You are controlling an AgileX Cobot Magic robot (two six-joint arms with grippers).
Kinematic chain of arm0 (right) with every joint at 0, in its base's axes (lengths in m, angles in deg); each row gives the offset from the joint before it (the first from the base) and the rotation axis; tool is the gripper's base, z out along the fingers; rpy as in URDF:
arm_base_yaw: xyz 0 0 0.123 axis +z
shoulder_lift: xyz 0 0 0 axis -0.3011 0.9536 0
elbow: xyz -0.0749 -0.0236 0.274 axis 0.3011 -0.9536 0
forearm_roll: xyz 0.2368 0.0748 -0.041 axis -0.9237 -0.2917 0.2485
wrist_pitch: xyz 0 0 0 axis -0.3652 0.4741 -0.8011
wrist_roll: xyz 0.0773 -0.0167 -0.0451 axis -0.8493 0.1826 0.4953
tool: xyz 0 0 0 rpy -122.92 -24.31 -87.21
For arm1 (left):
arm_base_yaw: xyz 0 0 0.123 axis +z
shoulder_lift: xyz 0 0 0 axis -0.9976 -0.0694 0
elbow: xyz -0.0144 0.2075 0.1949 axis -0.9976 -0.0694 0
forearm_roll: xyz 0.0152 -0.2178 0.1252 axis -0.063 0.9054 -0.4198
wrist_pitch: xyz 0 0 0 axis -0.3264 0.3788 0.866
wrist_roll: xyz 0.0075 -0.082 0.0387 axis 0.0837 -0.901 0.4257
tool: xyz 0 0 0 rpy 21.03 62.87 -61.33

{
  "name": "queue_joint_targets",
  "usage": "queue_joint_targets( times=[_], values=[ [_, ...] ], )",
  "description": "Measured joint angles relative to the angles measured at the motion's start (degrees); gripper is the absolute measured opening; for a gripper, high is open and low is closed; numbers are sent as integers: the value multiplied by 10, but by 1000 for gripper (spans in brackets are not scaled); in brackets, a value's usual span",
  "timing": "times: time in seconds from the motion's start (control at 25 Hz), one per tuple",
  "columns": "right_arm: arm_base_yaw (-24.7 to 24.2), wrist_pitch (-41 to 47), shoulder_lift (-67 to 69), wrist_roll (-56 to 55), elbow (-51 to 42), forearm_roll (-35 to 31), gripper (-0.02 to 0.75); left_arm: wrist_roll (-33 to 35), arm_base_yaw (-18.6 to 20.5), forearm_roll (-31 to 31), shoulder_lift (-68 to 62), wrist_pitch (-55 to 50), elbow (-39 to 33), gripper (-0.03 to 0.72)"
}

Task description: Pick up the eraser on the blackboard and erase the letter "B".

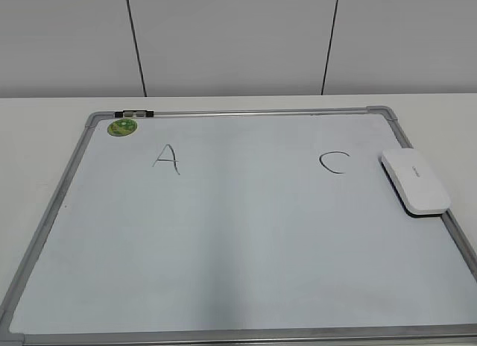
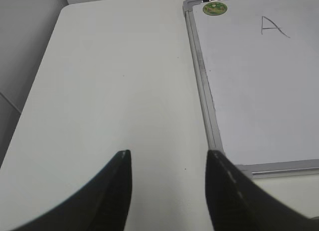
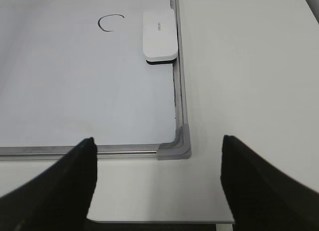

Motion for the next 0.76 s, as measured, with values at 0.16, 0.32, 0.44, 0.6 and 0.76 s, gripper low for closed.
queue_joint_targets(
  times=[0.16, 0.32, 0.44, 0.6, 0.76],
  values=[
    [0, 0, 0, 0, 0, 0, 573, 0, 0, 0, 0, 0, 0, 347],
    [0, 0, 0, 0, 0, 0, 573, 0, 0, 0, 0, 0, 0, 337],
    [0, 0, 0, 0, 0, 0, 573, 0, 0, 0, 0, 0, 0, 335],
    [0, 0, 0, 0, 0, 0, 573, 0, 0, 0, 0, 0, 0, 335],
    [0, 0, 0, 0, 0, 0, 573, 0, 0, 0, 0, 0, 0, 335]
  ],
)
